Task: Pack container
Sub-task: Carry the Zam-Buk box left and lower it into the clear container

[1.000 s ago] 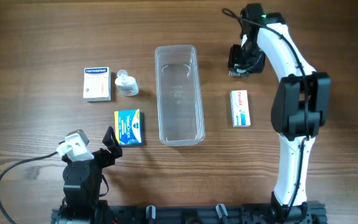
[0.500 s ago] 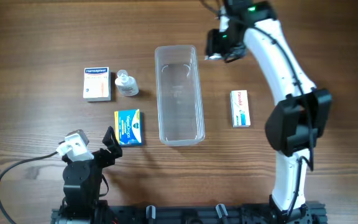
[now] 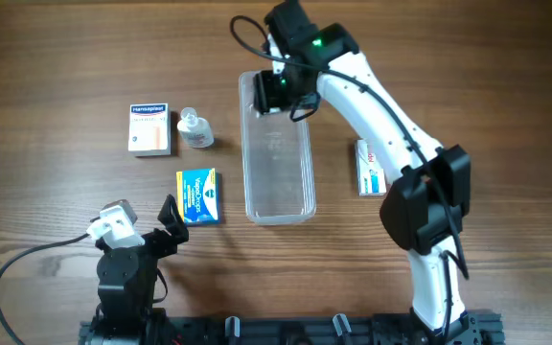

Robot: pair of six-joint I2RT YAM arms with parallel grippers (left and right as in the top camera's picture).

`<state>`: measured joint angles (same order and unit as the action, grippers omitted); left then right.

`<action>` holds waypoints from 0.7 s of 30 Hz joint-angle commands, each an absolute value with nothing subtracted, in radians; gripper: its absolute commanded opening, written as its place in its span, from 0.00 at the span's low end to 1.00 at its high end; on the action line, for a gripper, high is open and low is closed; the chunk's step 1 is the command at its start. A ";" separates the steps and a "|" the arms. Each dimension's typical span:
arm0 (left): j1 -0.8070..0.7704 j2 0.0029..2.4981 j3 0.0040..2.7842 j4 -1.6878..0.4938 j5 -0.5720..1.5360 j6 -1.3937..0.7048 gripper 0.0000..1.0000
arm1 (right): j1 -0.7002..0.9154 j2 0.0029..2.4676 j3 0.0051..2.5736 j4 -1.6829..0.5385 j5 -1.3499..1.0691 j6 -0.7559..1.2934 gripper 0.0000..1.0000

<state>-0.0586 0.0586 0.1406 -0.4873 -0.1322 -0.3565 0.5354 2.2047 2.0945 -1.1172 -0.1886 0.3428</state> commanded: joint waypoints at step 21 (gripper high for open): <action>-0.054 0.048 0.138 -0.484 -0.128 -0.344 1.00 | 0.553 2.334 2.112 -1.060 -0.093 0.554 0.67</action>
<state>-0.0586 0.0586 0.1406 -0.4873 -0.1322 -0.3565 0.5503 2.3119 2.0956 -1.0615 -0.1417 0.5262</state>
